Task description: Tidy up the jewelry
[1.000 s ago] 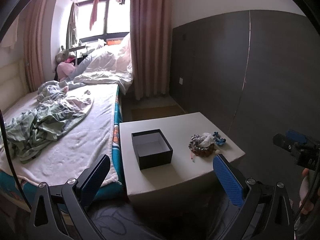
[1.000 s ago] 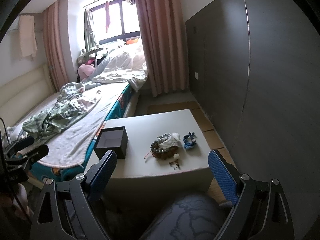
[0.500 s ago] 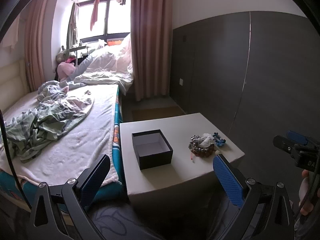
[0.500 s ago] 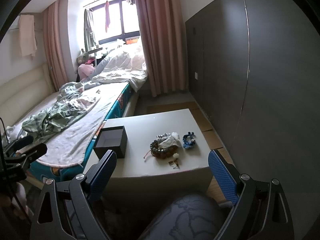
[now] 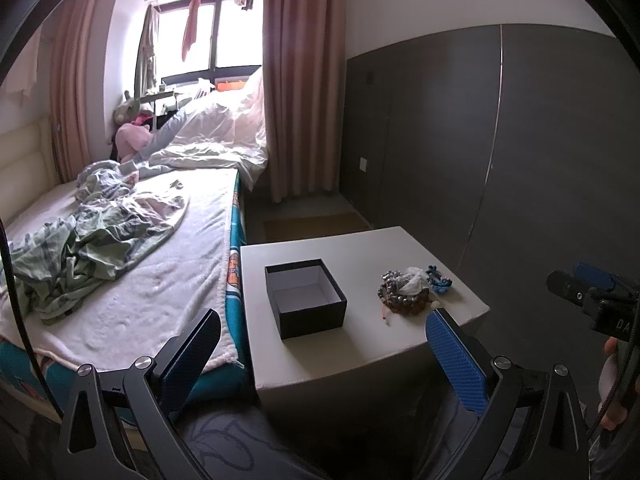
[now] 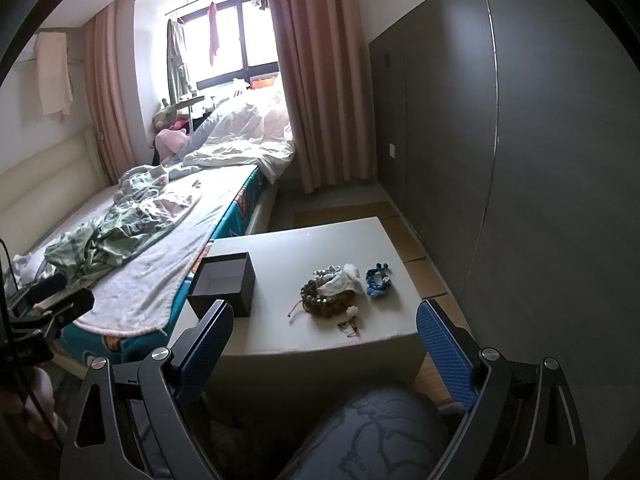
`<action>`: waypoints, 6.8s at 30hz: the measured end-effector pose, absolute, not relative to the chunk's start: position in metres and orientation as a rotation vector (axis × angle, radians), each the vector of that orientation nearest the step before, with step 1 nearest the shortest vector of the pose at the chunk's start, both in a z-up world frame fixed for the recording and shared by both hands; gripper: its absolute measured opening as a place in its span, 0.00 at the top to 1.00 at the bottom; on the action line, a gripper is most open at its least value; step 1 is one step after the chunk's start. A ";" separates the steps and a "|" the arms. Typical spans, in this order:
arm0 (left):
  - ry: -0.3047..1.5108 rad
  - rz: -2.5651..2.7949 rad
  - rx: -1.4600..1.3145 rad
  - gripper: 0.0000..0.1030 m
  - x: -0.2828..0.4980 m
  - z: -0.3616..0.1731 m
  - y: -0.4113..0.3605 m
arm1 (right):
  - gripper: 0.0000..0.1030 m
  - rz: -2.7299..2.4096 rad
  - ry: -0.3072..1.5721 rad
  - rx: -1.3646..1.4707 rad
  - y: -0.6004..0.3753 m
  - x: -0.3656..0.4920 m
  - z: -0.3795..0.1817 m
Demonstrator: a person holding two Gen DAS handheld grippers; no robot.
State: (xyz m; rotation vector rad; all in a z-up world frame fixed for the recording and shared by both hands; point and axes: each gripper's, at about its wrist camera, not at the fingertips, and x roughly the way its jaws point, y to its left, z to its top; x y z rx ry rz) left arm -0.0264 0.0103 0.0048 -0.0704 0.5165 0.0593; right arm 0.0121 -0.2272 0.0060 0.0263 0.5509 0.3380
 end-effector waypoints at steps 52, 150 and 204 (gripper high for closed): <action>0.896 -0.178 -0.133 0.39 0.202 -0.052 -0.024 | 0.19 0.288 0.861 0.290 -0.299 0.197 -0.083; 0.509 -0.221 -0.149 0.86 0.199 0.185 0.023 | 0.87 0.480 0.849 0.466 -0.223 0.224 -0.017; 0.887 0.002 -0.371 0.20 0.201 -0.049 0.114 | 0.87 0.597 0.927 0.414 -0.131 0.222 -0.061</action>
